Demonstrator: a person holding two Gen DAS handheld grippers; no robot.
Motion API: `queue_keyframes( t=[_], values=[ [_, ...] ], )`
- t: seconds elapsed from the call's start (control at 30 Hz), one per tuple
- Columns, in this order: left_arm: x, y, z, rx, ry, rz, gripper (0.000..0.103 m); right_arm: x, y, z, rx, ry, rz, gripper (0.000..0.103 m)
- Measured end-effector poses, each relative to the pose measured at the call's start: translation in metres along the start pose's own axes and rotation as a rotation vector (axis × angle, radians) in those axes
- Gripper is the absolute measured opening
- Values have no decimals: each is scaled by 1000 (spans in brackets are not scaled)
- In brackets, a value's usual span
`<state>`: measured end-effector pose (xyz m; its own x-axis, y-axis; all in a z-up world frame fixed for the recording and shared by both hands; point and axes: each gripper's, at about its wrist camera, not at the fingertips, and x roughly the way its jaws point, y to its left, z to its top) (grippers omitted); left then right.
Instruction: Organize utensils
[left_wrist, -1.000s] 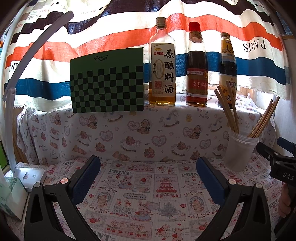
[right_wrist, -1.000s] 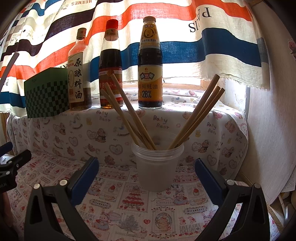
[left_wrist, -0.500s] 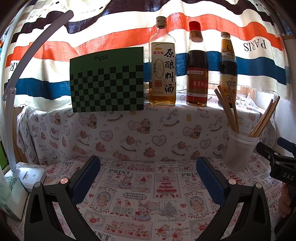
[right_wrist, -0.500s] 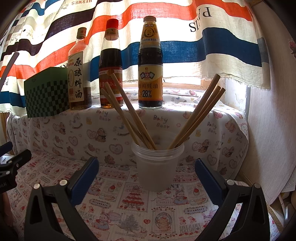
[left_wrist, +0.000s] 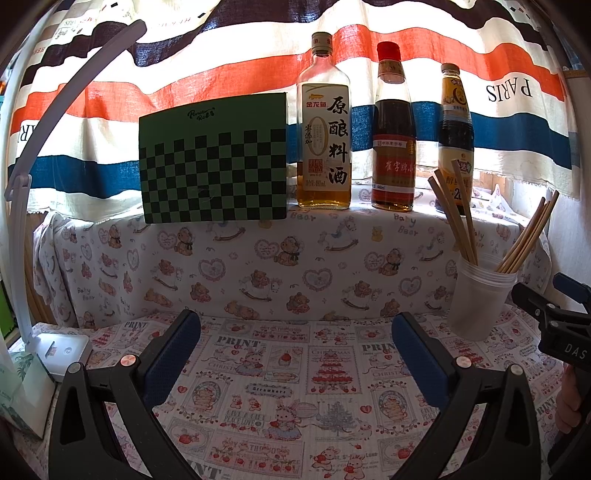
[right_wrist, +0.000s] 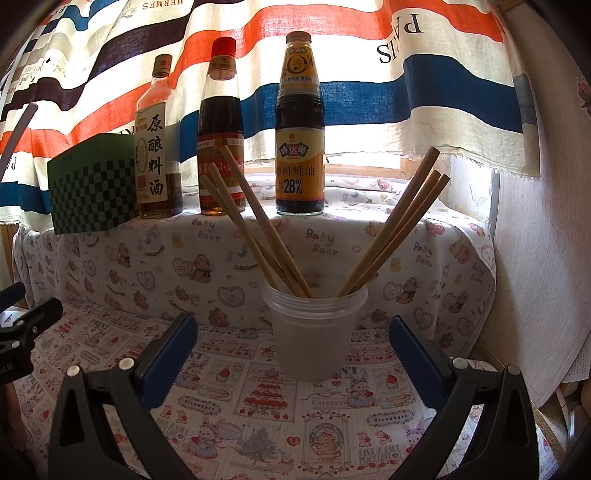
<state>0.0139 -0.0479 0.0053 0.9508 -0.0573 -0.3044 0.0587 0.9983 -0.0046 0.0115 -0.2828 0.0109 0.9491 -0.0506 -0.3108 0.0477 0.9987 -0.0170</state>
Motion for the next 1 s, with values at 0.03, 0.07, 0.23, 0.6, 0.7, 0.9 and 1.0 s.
queue_keyframes(
  t=[0.03,0.07,0.23,0.6,0.7,0.9,1.0],
  values=[
    [0,0,0,0,0,0,103,0,0,0,0,0,0,103],
    [0,0,0,0,1,-1,103,0,0,0,0,0,0,103],
    [0,0,0,0,0,-1,103,0,0,0,0,1,0,103],
    [0,0,0,2,0,1,103,0,-1,-1,0,0,0,103],
    [1,0,0,2,3,-1,103,1,-1,-1,1,-1,0,103],
    [1,0,0,2,4,-1,103,1,-1,-2,4,1,-1,103],
    [0,0,0,2,2,-1,103,1,-1,-1,3,2,-2,103]
  ],
)
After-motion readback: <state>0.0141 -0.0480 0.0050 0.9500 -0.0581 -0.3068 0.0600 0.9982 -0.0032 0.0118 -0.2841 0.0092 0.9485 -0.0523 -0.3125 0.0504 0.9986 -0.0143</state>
